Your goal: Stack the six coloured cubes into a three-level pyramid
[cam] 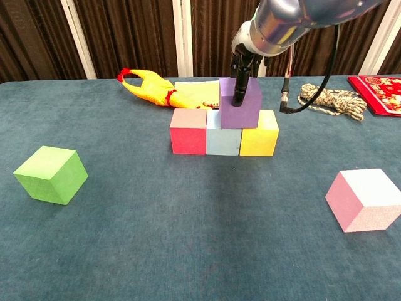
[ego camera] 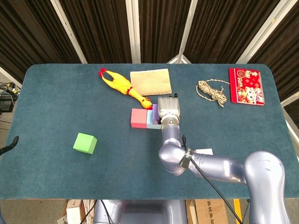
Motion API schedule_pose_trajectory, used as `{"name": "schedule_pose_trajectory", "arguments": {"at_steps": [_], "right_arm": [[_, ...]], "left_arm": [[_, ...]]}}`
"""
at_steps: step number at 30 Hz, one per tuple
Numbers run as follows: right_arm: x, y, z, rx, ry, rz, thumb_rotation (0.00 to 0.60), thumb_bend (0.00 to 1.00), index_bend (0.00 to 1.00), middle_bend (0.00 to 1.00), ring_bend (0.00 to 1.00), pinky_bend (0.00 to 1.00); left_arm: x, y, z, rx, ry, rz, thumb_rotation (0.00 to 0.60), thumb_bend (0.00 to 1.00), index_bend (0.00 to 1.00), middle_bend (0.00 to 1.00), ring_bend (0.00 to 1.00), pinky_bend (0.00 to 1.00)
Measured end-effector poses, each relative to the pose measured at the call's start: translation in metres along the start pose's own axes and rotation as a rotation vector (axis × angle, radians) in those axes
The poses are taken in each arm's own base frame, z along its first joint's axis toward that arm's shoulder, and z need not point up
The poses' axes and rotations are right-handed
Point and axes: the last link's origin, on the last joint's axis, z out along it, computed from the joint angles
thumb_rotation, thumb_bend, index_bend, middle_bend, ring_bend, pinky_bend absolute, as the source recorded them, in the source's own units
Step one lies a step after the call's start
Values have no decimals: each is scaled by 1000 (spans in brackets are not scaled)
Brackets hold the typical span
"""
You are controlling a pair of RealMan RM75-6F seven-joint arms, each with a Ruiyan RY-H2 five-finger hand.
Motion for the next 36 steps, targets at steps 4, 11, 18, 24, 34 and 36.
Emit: {"name": "schedule_pose_trajectory", "arguments": {"at_steps": [4, 11, 18, 24, 34, 36], "right_arm": [[-1, 1, 1, -1, -2, 3, 600, 323, 407, 332, 174, 0], [0, 0, 2, 3, 1, 7, 600, 323, 407, 332, 174, 0], [-1, 1, 4, -2, -1, 9, 600, 322, 407, 332, 174, 0], [-1, 2, 5, -1, -2, 12, 600, 322, 412, 332, 174, 0], [-1, 2, 5, -2, -1, 10, 600, 322, 413, 332, 174, 0], [-2, 3, 5, -3, -2, 11, 600, 322, 413, 332, 174, 0]], "left_arm": [[0, 0, 0, 1, 0, 1, 600, 283, 178, 0, 0, 0], [-2, 1, 0, 0, -1, 3, 600, 283, 178, 0, 0, 0], [-2, 1, 0, 1, -1, 6, 600, 283, 178, 0, 0, 0], [-2, 1, 1, 1, -1, 7, 600, 283, 178, 0, 0, 0], [-3, 1, 1, 1, -2, 10, 600, 282, 178, 0, 0, 0], [-3, 1, 1, 1, -2, 11, 600, 283, 178, 0, 0, 0]]}}
